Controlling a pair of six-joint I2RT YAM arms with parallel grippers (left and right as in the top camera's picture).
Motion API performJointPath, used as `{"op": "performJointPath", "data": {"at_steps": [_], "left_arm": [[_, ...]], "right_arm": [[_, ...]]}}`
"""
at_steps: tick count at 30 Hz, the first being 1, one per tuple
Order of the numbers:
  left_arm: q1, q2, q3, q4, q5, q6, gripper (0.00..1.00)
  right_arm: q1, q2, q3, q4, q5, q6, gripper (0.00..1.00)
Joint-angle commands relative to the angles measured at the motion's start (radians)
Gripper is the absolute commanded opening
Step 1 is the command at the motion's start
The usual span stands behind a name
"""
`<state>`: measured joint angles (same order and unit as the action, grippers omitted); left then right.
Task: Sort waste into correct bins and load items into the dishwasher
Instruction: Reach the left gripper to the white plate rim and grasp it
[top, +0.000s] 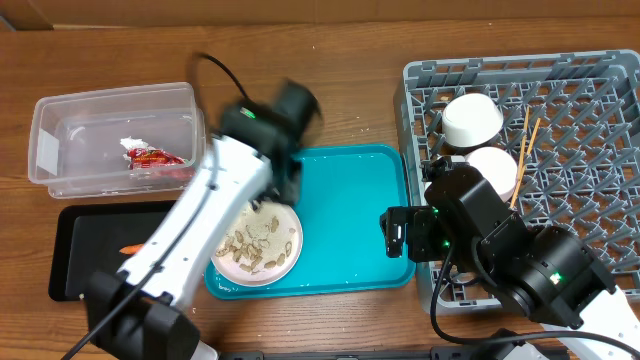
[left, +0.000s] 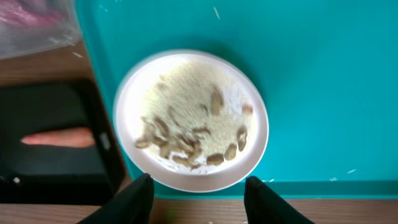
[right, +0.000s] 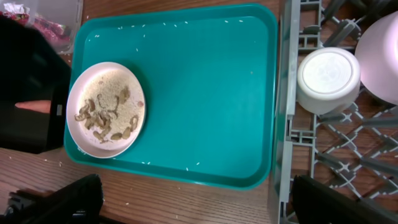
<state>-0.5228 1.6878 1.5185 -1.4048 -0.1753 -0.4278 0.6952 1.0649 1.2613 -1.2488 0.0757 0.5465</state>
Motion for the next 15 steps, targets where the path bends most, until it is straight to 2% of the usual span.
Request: {"op": "performJointPath", "data": {"at_steps": [1, 4, 8, 15], "left_arm": [[-0.079, 0.007, -0.161, 0.087, -0.035, -0.093, 0.47], [-0.145, 0.007, -0.285, 0.236, 0.02, -0.093, 0.4], [-0.227, 0.009, -0.401, 0.384, -0.016, -0.124, 0.33], [-0.245, 0.018, -0.508, 0.534, -0.032, -0.131, 0.24]], "right_arm": [[0.001, -0.008, 0.016, 0.005, -0.004, 0.004, 1.0], [0.001, -0.008, 0.016, 0.005, -0.003, 0.004, 1.0], [0.001, -0.008, 0.016, 0.005, -0.003, 0.004, 1.0], [0.001, -0.008, 0.016, 0.005, -0.003, 0.004, 1.0]]}}
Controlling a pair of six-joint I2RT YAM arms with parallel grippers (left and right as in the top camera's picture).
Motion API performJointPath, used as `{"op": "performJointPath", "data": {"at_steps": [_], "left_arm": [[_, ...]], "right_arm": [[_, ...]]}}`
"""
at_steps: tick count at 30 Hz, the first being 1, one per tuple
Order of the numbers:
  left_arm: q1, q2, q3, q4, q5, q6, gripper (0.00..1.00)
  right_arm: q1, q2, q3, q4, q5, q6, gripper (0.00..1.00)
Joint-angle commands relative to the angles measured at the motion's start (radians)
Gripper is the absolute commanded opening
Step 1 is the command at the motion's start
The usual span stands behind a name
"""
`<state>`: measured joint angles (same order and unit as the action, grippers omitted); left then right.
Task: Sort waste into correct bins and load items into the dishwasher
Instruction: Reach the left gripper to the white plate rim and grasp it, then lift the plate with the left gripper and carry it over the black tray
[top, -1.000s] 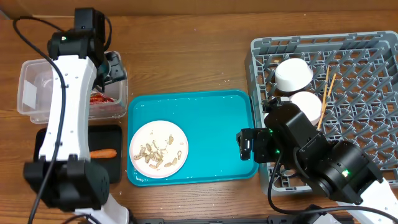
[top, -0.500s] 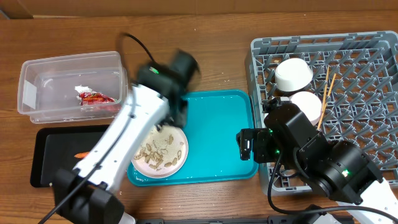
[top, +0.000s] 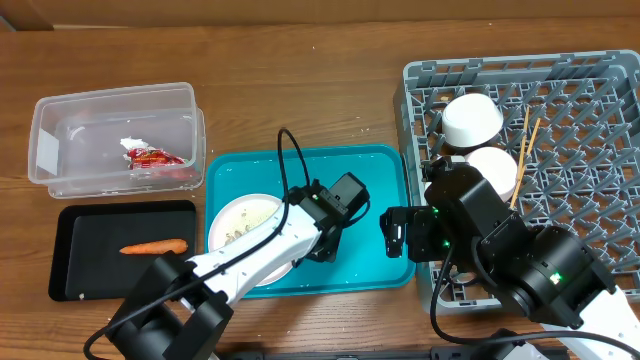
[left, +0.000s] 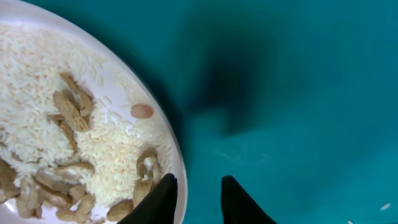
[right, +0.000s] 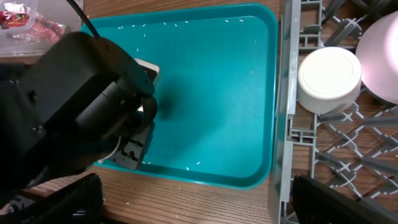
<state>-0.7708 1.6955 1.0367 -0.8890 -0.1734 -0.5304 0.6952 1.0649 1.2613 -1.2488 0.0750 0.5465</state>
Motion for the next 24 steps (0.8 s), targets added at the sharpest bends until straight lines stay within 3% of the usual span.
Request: {"op": "performJointPath", "data": {"at_steps": [1, 8, 10, 13, 15, 20, 24], "left_arm": [[0.003, 0.015, -0.035, 0.03, -0.044, -0.028, 0.24], [0.003, 0.084, -0.046, 0.065, -0.082, -0.031, 0.23], [0.003, 0.104, -0.046, 0.066, -0.085, -0.031, 0.16], [0.003, 0.119, -0.046, 0.066, -0.118, -0.023, 0.13], [0.003, 0.12, -0.046, 0.073, -0.159, -0.021, 0.04], [0.004, 0.12, -0.036, 0.067, -0.204, -0.008, 0.04], [0.004, 0.119, 0.024, -0.024, -0.243, -0.022, 0.04]], "right_arm": [[0.001, -0.008, 0.016, 0.006, -0.002, 0.004, 1.0], [0.001, -0.008, 0.016, 0.013, -0.002, 0.004, 1.0], [0.001, -0.008, 0.016, 0.014, -0.002, 0.004, 1.0], [0.001, -0.008, 0.016, 0.014, -0.002, 0.004, 1.0], [0.001, -0.008, 0.016, 0.014, -0.002, 0.004, 1.0], [0.001, -0.008, 0.016, 0.016, -0.002, 0.004, 1.0], [0.001, -0.008, 0.016, 0.016, -0.002, 0.004, 1.0]]}}
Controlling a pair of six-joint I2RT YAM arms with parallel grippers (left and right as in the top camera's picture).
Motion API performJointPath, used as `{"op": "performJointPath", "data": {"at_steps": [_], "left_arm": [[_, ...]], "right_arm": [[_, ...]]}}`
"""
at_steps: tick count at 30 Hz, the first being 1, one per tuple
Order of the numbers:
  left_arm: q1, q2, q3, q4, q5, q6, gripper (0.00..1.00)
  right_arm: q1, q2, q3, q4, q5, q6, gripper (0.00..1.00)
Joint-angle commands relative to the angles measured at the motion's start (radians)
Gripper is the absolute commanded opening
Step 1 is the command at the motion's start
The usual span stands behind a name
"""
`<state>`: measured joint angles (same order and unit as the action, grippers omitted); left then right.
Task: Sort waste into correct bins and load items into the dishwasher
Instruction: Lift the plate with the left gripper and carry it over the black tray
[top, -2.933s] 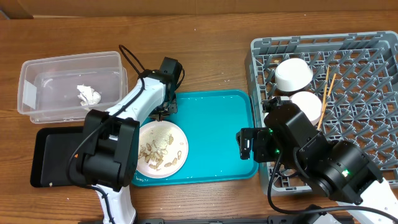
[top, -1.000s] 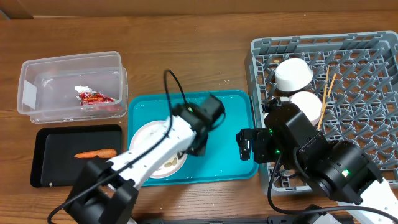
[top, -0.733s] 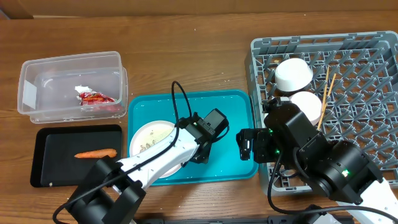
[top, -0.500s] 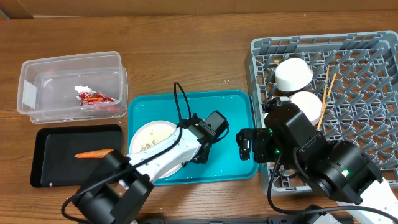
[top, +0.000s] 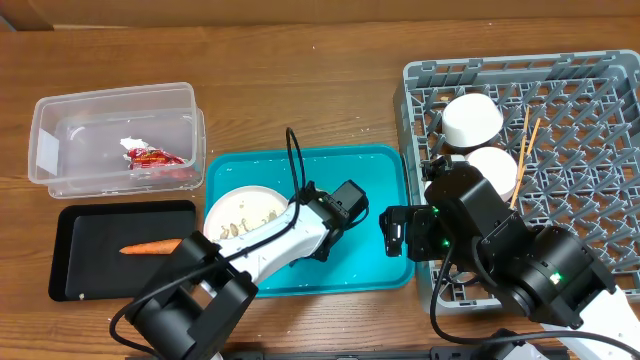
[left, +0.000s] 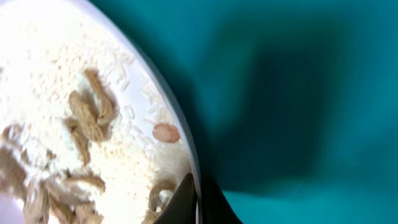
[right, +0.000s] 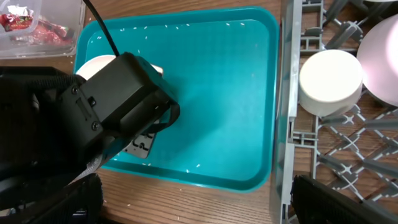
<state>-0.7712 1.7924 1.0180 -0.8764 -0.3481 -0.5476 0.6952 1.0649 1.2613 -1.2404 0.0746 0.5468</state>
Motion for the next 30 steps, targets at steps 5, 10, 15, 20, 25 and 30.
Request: {"op": "performJointPath", "data": {"at_steps": [5, 10, 15, 20, 25, 30], "left_arm": [[0.004, 0.017, 0.157, -0.128, -0.081, -0.018, 0.04], [0.004, 0.012, 0.237, -0.172, -0.112, -0.045, 0.04], [0.027, 0.006, 0.283, -0.248, -0.161, -0.115, 0.04], [0.089, -0.051, 0.286, -0.277, -0.161, -0.141, 0.04], [0.209, -0.135, 0.285, -0.293, -0.147, -0.141, 0.04], [0.37, -0.211, 0.272, -0.244, -0.032, -0.092, 0.04]], "right_arm": [[0.001, -0.008, 0.016, 0.008, -0.002, 0.004, 1.0], [0.001, -0.008, 0.016, 0.008, -0.002, 0.004, 1.0], [0.001, -0.008, 0.016, 0.008, -0.002, 0.004, 1.0], [0.001, -0.008, 0.016, 0.008, -0.002, 0.004, 1.0], [0.001, -0.008, 0.016, 0.007, -0.002, 0.004, 1.0], [0.001, -0.008, 0.016, 0.007, -0.002, 0.004, 1.0]]}}
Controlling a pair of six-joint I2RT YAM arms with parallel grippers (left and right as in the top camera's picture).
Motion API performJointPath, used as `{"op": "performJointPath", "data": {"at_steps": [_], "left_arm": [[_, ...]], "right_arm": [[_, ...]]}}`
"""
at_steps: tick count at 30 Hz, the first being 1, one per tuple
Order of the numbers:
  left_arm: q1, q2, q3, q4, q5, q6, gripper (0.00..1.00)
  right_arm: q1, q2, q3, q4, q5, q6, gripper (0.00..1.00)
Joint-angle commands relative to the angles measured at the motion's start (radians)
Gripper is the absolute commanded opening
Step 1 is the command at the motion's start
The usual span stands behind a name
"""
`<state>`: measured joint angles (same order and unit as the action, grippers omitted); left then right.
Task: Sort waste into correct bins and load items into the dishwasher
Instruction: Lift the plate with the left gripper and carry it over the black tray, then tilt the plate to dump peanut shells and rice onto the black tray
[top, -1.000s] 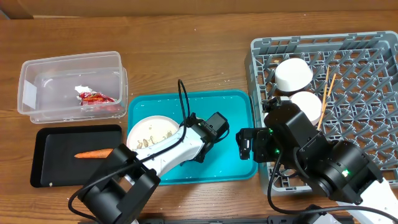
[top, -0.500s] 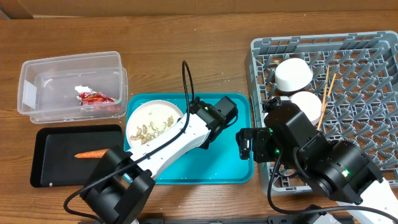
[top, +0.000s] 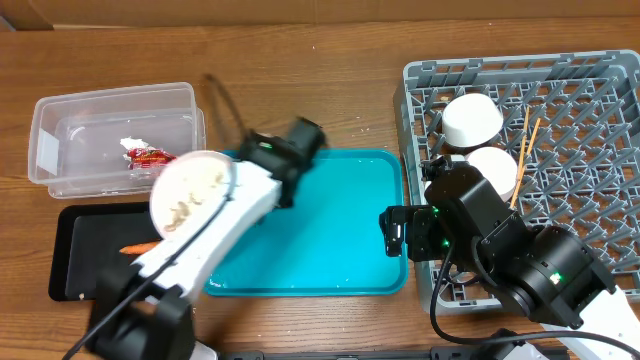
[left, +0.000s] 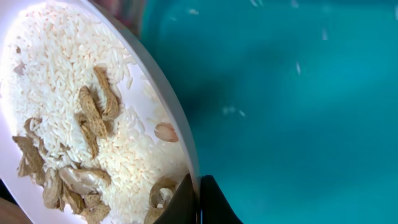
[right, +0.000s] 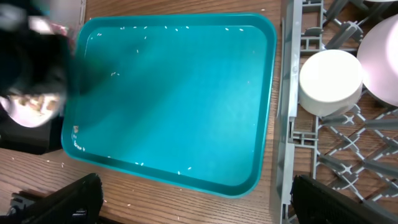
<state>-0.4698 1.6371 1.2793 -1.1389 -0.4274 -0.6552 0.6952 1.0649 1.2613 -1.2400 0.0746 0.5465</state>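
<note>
A white plate (top: 191, 190) of rice and brown food scraps (left: 87, 118) hangs in the air over the teal tray's left edge, above the black bin. My left gripper (left: 199, 199) is shut on the plate's rim. The teal tray (top: 330, 230) holds only stray rice grains. My right gripper (right: 193, 205) stands wide open over the table's front edge, near the tray's front right corner, with nothing between its fingers. The grey dishwasher rack (top: 580, 120) at the right holds two white bowls (top: 472, 120) and chopsticks (top: 525, 150).
A clear plastic bin (top: 115, 135) with a red wrapper (top: 150, 157) stands at the back left. In front of it lies a black bin (top: 90, 260) holding a carrot (top: 135, 248), partly under the plate. Rice grains are scattered on the wooden table.
The plate was on the tray with my left gripper shut on its right rim. Now it is lifted off the tray and held to the left, over the black bin's right end.
My left gripper hung open above the plate on the tray. Then it was low at the plate's right rim, jaws either side of it. Then it was shut on the rim. Now the plate is off the tray. The right arm has stayed still.
</note>
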Motion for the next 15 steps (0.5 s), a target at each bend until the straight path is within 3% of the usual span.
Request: {"op": "performJointPath", "data": {"at_steps": [1, 15], "left_arm": [[0.104, -0.07, 0.003, 0.037, 0.082, 0.032, 0.04], [0.546, -0.278, -0.183, 0.302, 0.464, 0.216, 0.05]], "right_arm": [[0.001, -0.008, 0.016, 0.006, -0.002, 0.004, 1.0], [0.001, -0.008, 0.016, -0.008, -0.001, 0.004, 1.0]]}}
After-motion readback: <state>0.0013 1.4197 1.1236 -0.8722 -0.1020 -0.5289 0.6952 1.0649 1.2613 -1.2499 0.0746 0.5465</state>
